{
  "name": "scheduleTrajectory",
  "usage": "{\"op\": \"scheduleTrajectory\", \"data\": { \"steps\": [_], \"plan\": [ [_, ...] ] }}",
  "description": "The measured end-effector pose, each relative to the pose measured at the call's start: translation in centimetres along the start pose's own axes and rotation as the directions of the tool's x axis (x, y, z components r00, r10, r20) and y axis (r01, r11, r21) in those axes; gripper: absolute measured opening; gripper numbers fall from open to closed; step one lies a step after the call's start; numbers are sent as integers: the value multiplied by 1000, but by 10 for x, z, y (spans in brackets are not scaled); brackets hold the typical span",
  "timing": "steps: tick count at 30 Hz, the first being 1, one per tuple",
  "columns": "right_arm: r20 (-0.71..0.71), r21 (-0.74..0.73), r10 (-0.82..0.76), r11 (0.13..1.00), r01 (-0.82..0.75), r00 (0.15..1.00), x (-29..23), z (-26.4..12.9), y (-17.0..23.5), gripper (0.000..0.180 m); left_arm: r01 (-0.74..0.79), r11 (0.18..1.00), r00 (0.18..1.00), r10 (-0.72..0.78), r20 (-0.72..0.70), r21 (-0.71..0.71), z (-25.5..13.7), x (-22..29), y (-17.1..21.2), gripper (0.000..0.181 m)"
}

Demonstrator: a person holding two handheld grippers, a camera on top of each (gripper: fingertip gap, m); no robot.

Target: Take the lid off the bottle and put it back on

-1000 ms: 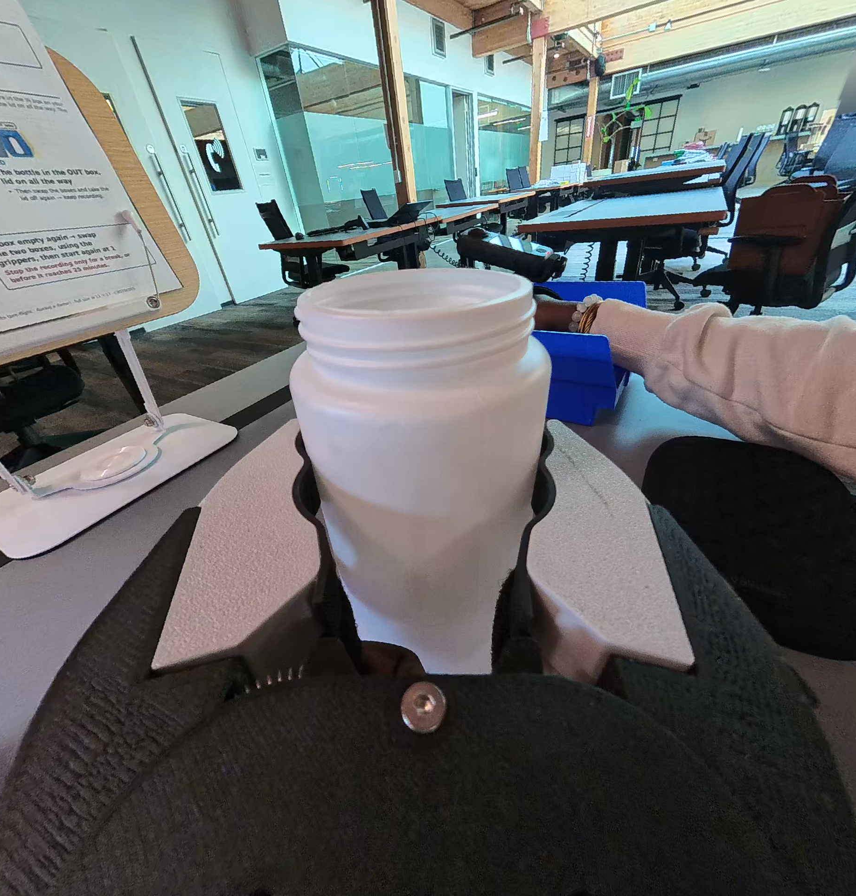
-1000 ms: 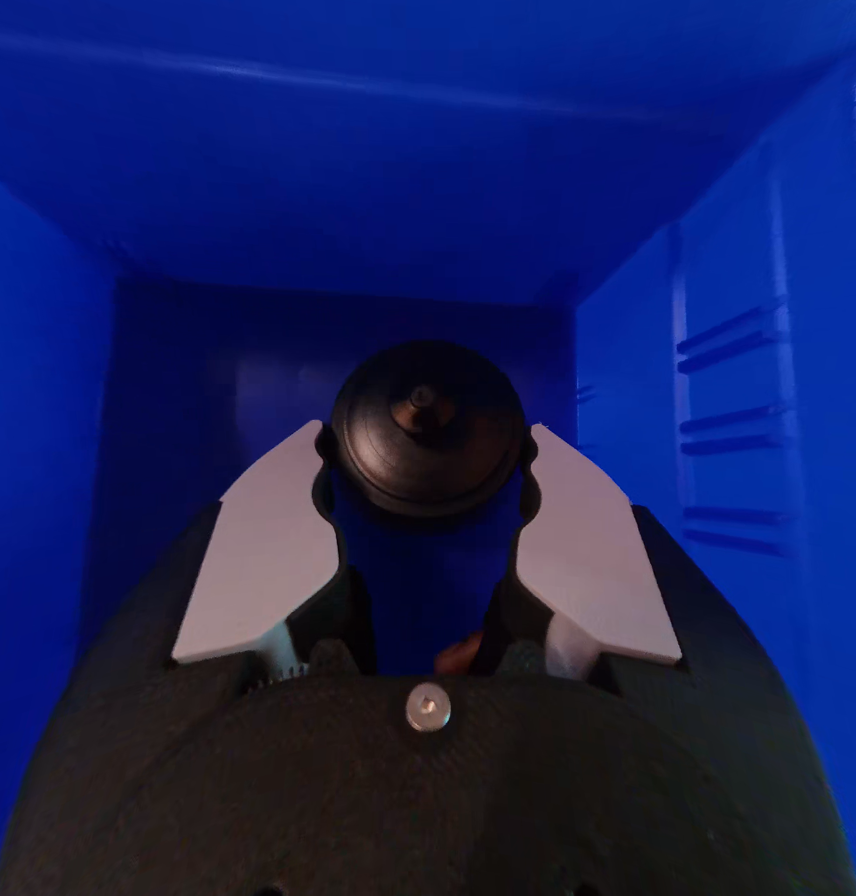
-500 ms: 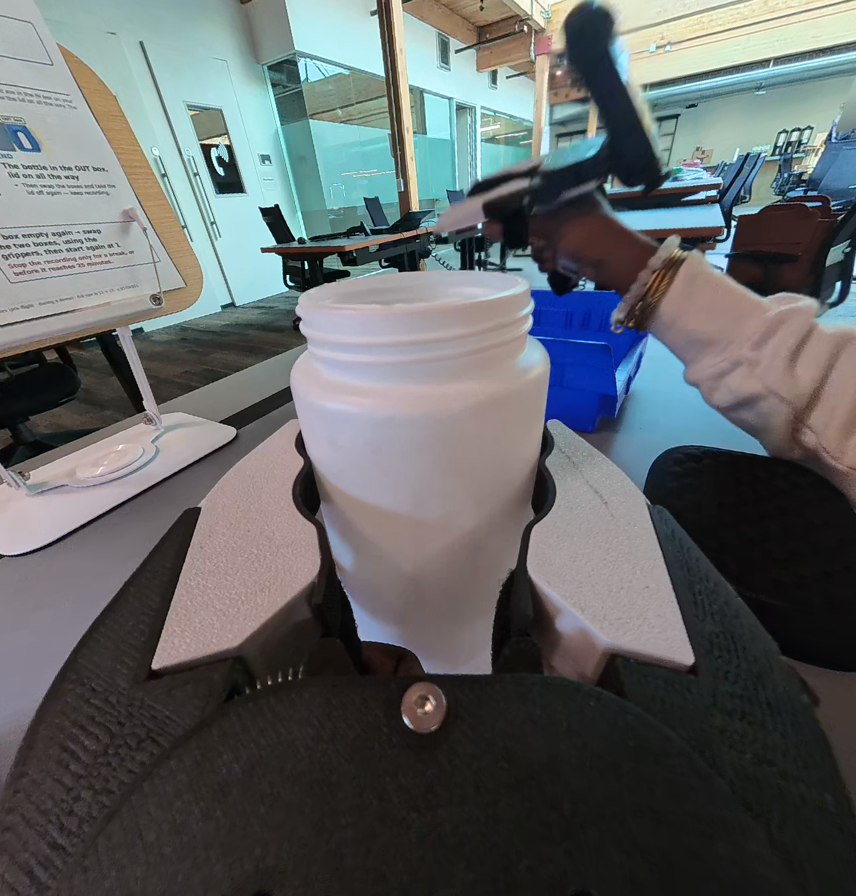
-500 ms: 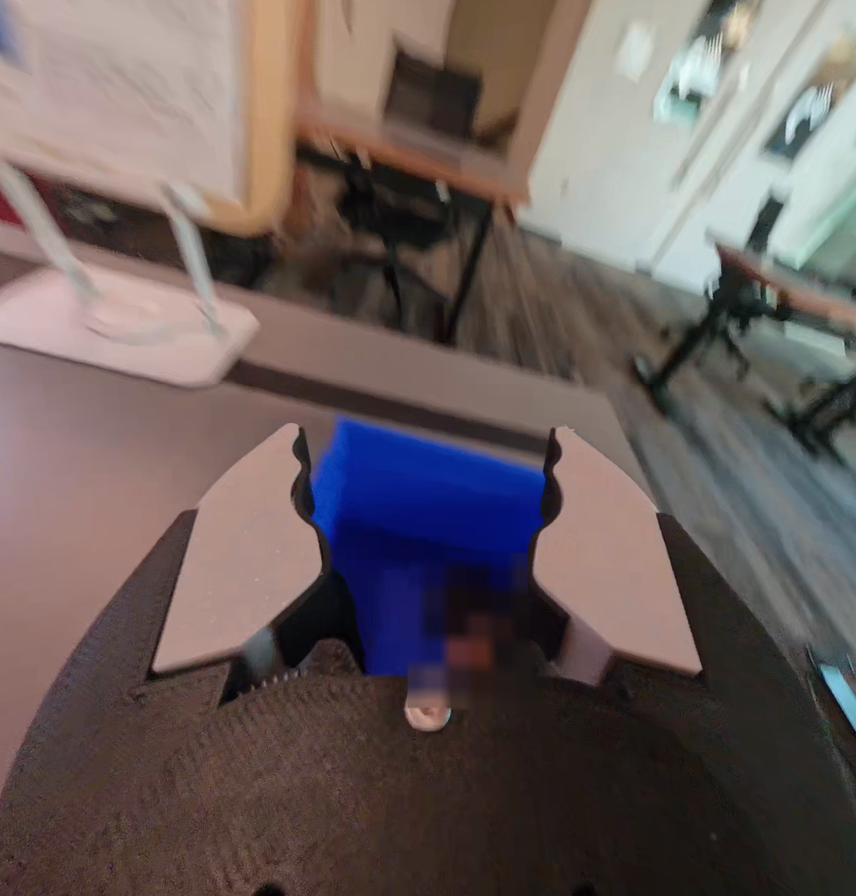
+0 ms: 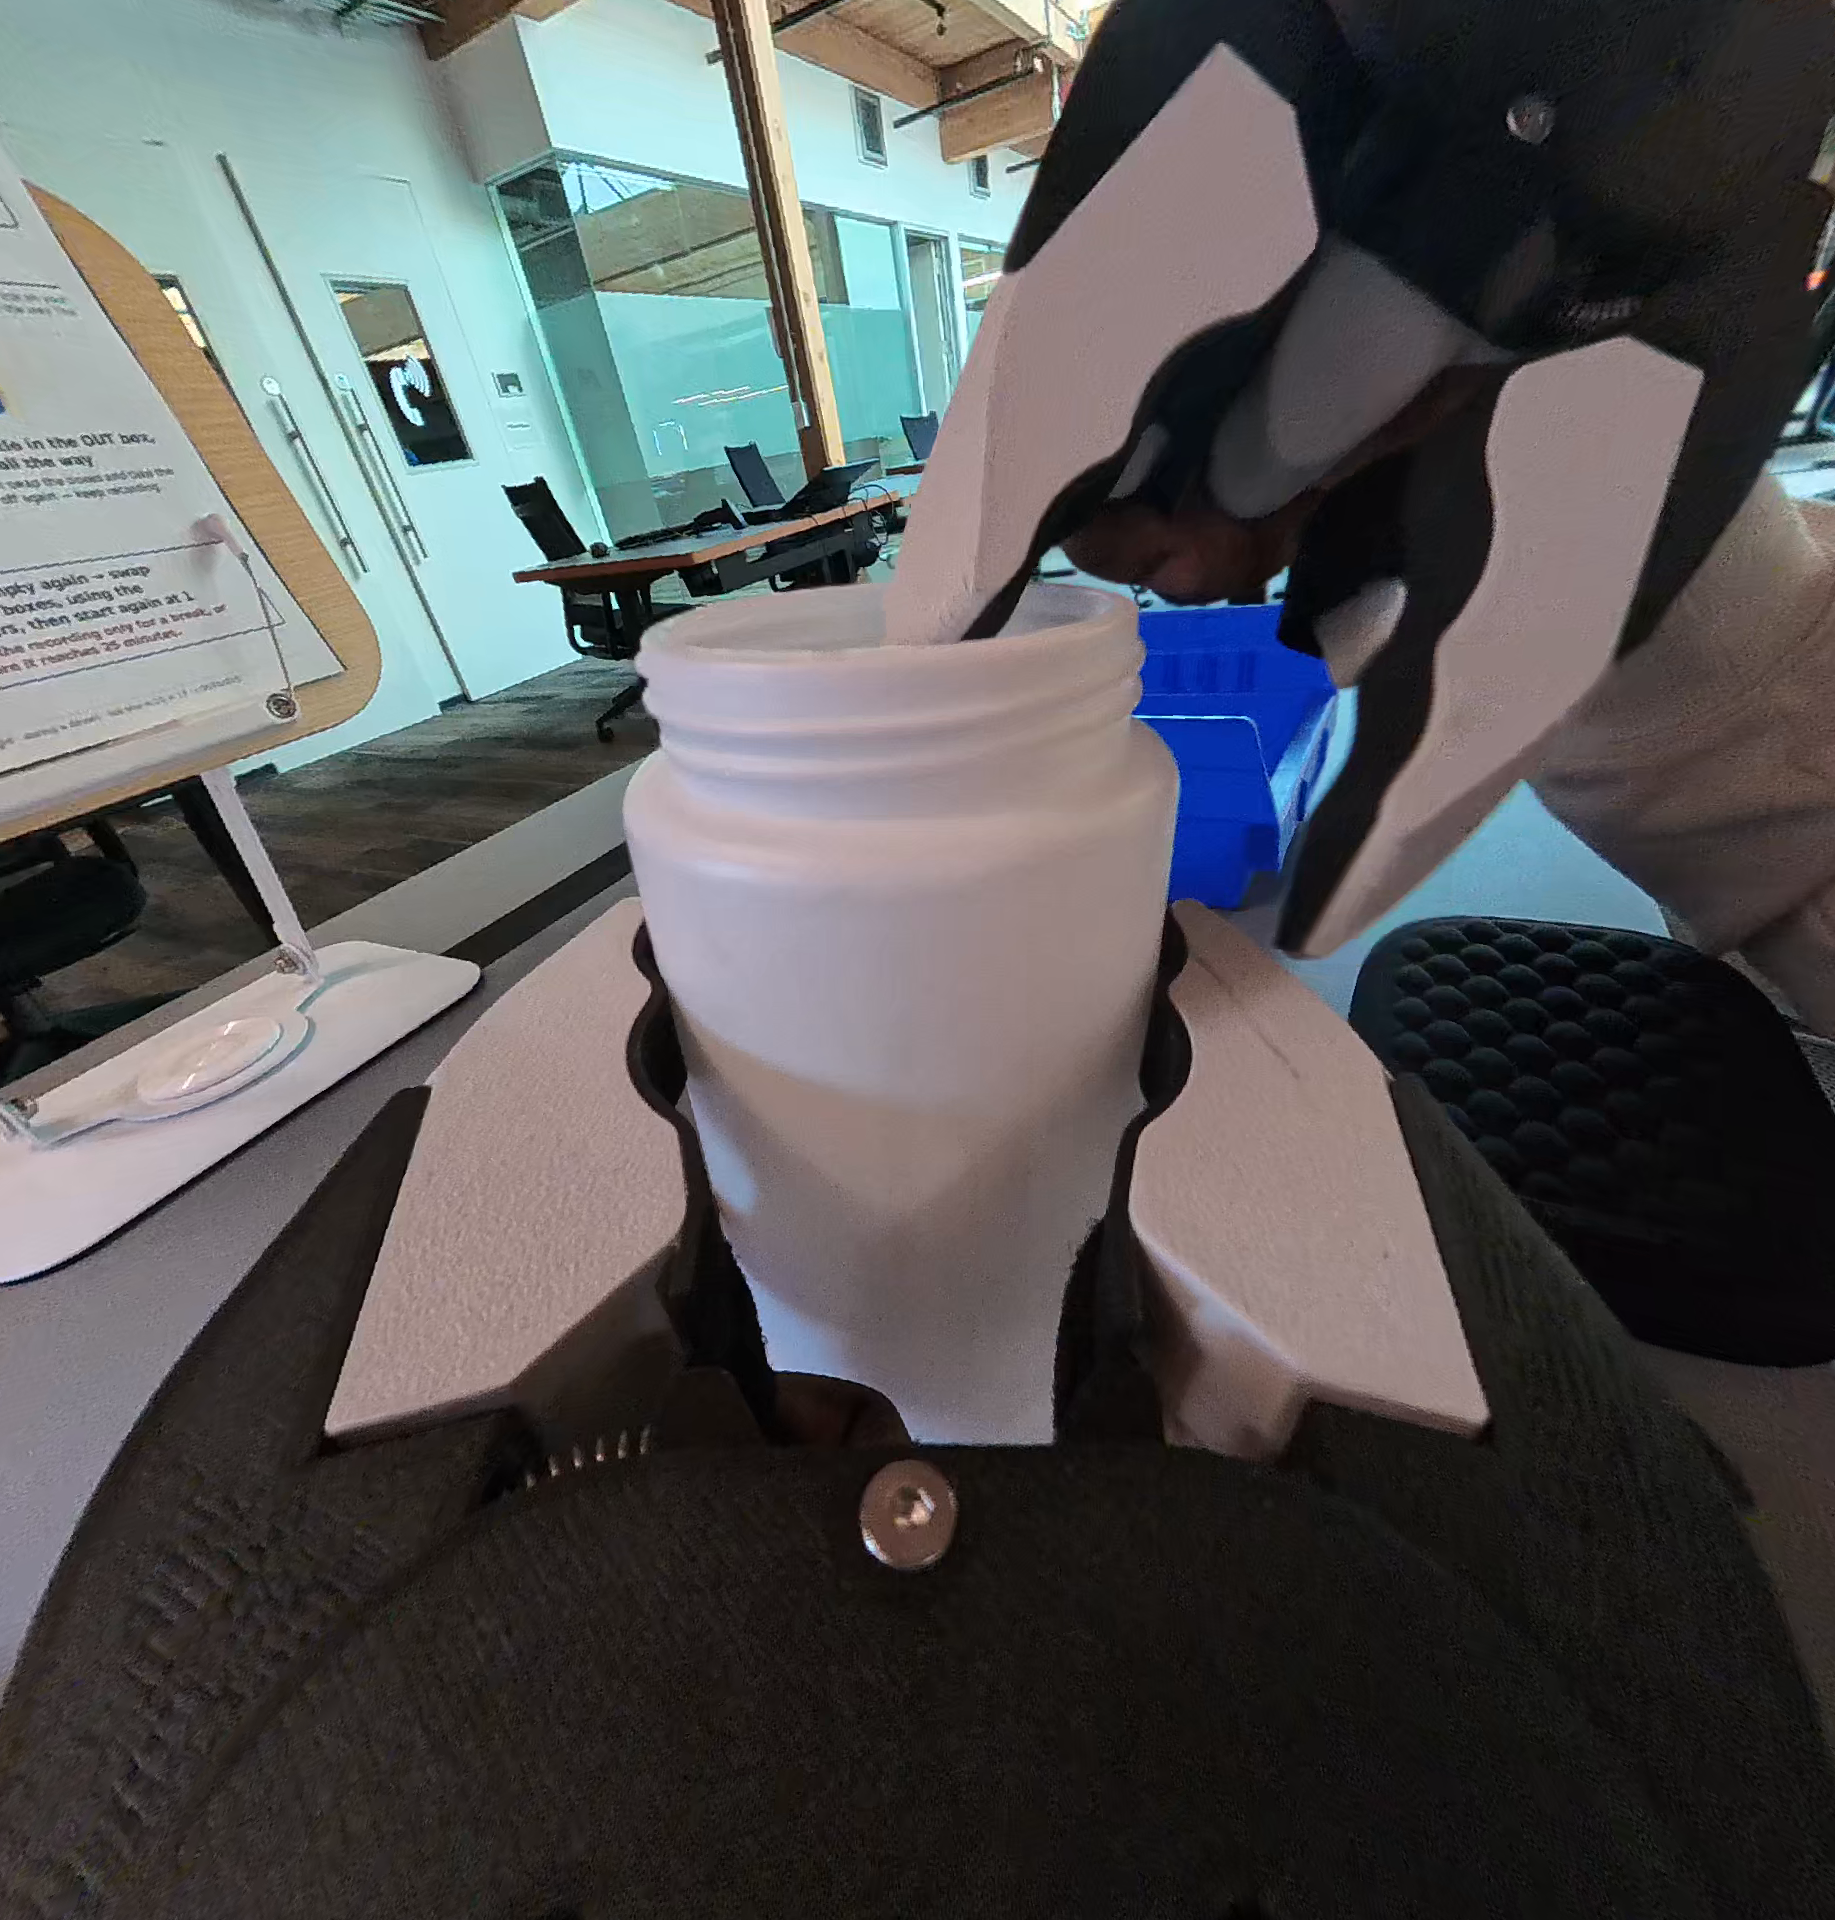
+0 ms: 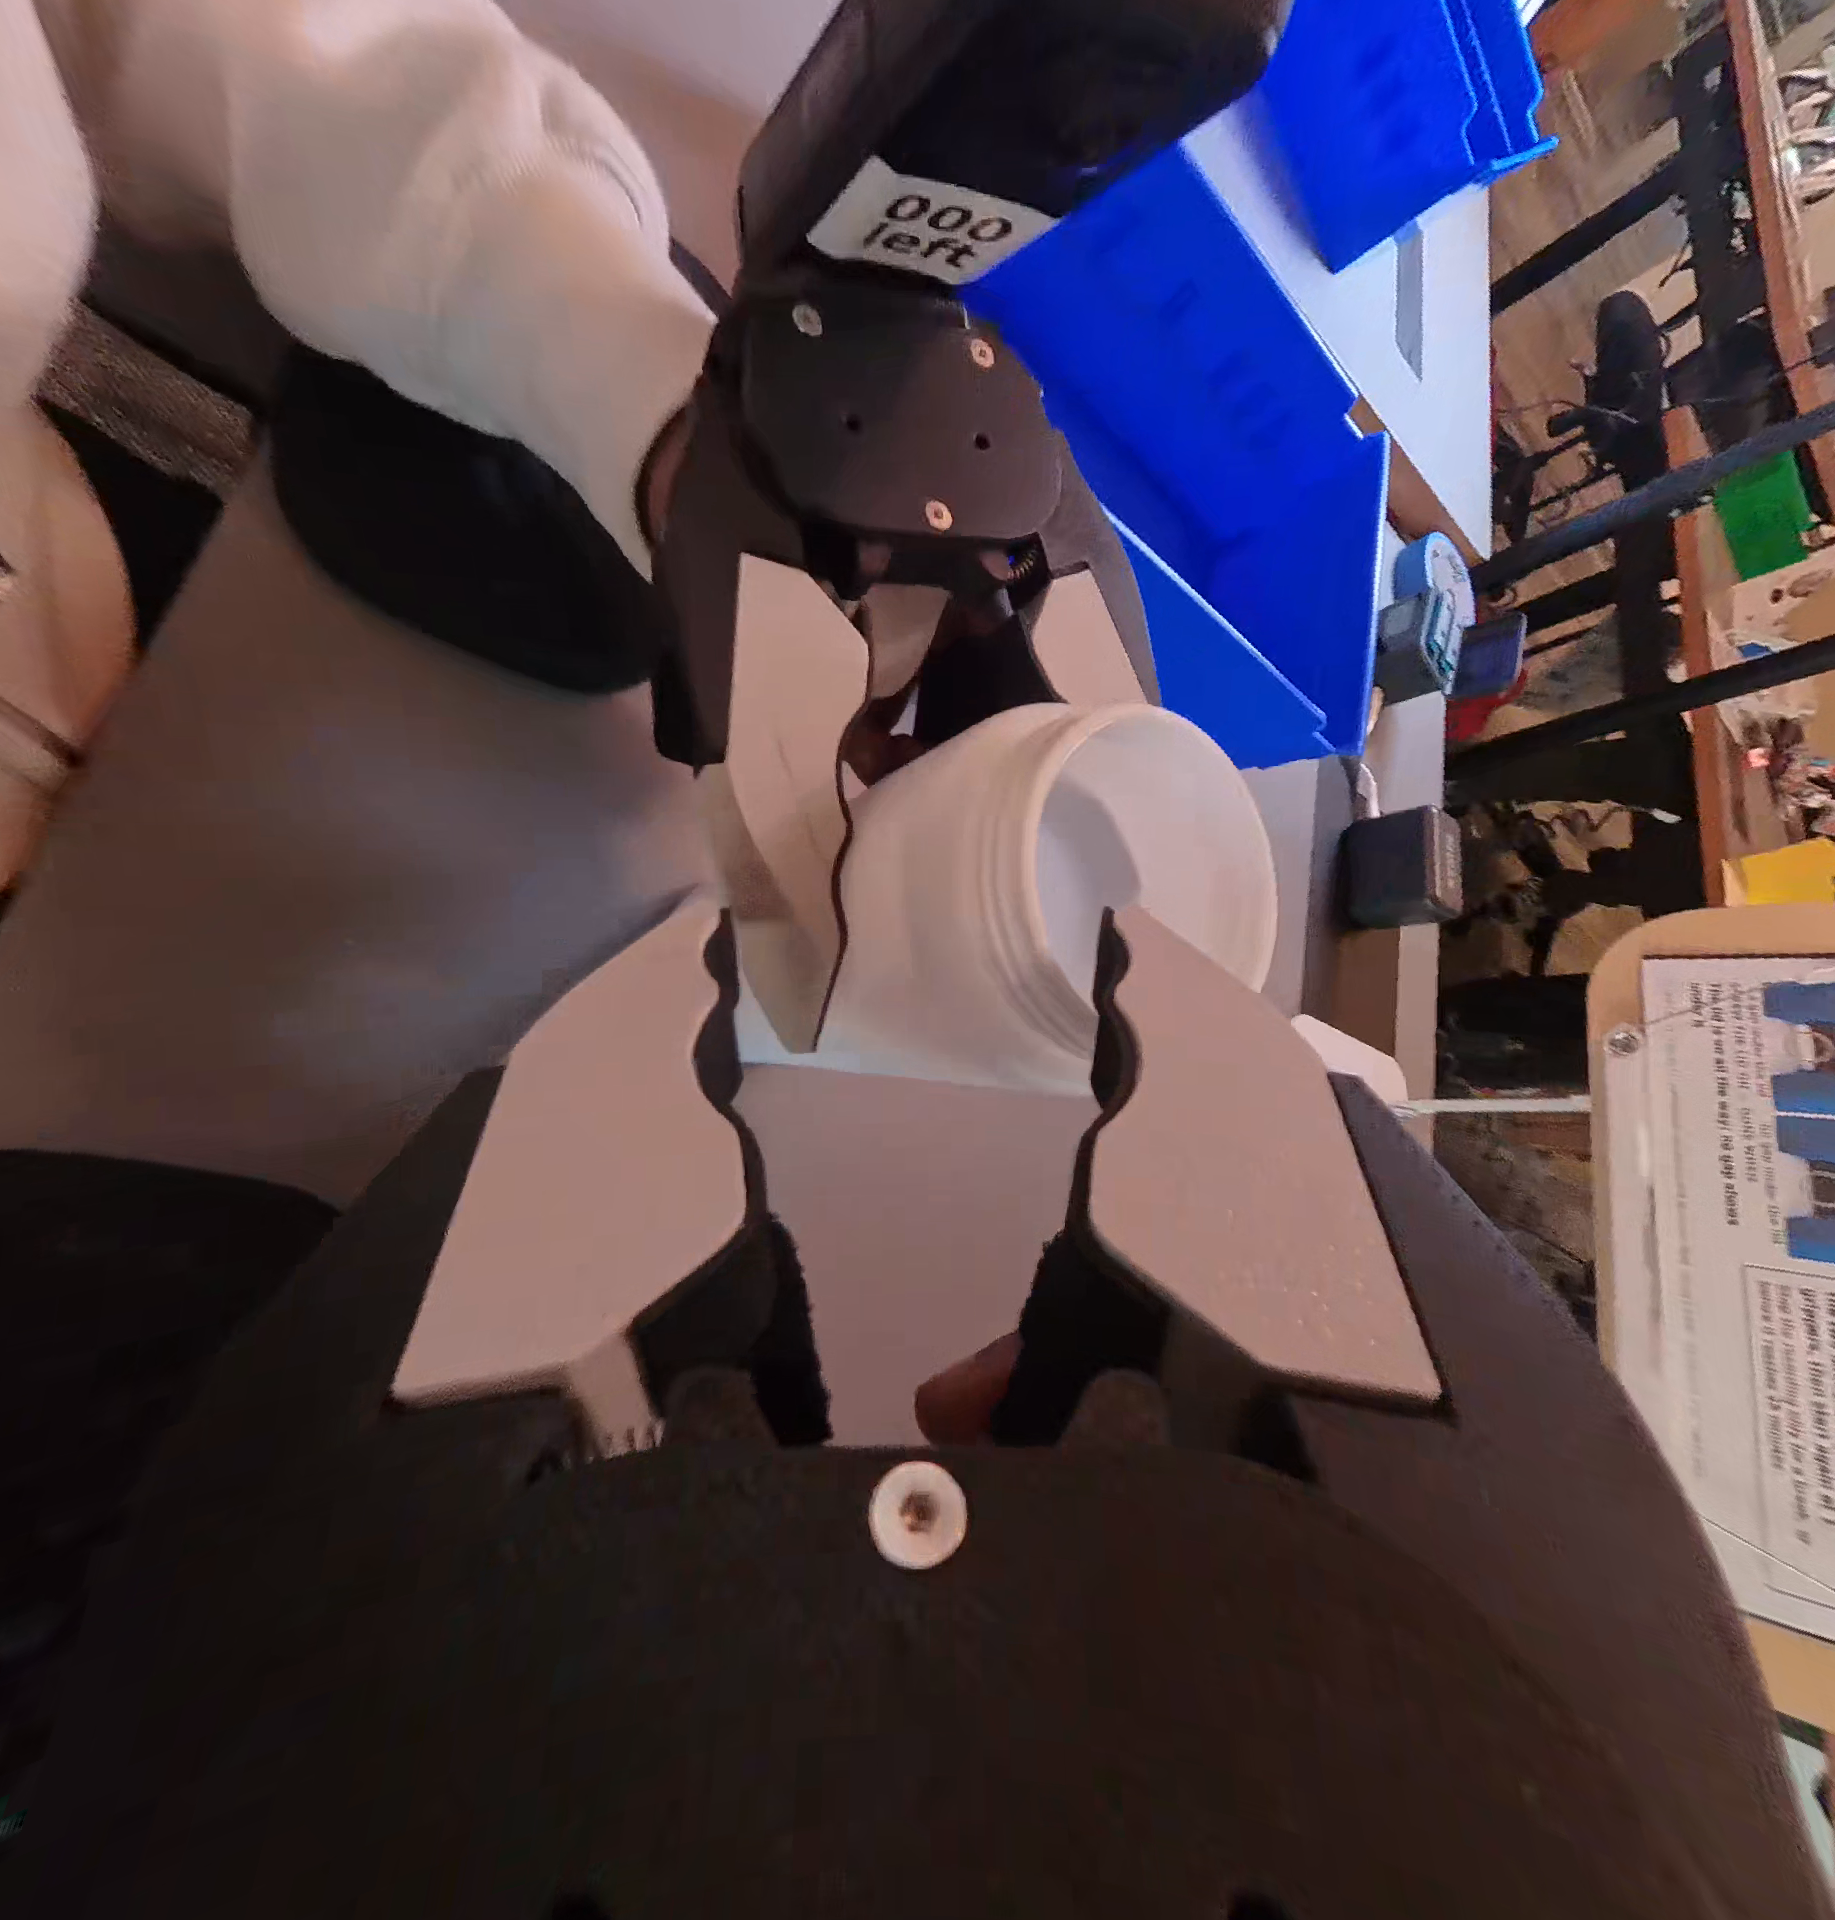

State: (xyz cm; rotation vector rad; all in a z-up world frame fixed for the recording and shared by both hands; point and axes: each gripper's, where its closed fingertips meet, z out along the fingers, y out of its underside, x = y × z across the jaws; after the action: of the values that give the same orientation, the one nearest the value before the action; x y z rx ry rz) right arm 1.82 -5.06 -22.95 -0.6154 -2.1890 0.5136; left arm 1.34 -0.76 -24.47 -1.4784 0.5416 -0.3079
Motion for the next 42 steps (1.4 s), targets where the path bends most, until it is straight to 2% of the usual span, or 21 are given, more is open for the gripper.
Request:
{"op": "scheduleTrajectory", "data": {
  "steps": [4,7,9,13,15,17,18,23,26,30,34,42],
  "plan": [
    [12,-32,-32,999,33,999,2,-4,0,46,-23,1000,999,23,-35,4,0,6,-1,87],
    [-22,-58,-60,997,59,998,6,-5,0,53,-54,998,996,55,-63,12,-1,12,-3,88],
    [40,-71,-39,997,42,998,-5,-5,1,39,-76,997,994,78,-77,17,-1,16,-3,87],
    [112,-123,-15,992,29,994,-16,-12,2,33,-123,992,986,125,-110,28,1,25,-4,87],
    [125,-152,-32,987,51,992,-19,-12,4,38,-127,991,984,130,-118,34,0,27,-5,88],
    [145,-195,-22,980,50,989,-23,-6,8,55,-137,990,980,141,-139,43,-1,29,-5,88],
    [170,-203,-3,978,38,985,-27,-6,7,54,-152,987,975,159,-155,52,-2,33,-6,87],
    [346,-236,-9,967,96,938,-56,-10,9,18,-243,969,949,247,-197,44,-1,46,-1,87],
    [371,-309,23,946,100,928,-62,-12,19,9,-270,962,942,271,-200,31,0,48,1,87],
    [347,-286,-14,951,120,938,-60,-12,17,6,-244,969,946,245,-210,31,-1,48,1,87],
    [260,-285,-68,948,144,963,-51,-15,17,6,-178,981,965,189,-182,75,-6,38,-9,84],
    [-52,-246,-152,960,135,987,-14,-40,15,6,58,948,997,-42,-59,313,-29,-2,-50,68]
  ]
}}
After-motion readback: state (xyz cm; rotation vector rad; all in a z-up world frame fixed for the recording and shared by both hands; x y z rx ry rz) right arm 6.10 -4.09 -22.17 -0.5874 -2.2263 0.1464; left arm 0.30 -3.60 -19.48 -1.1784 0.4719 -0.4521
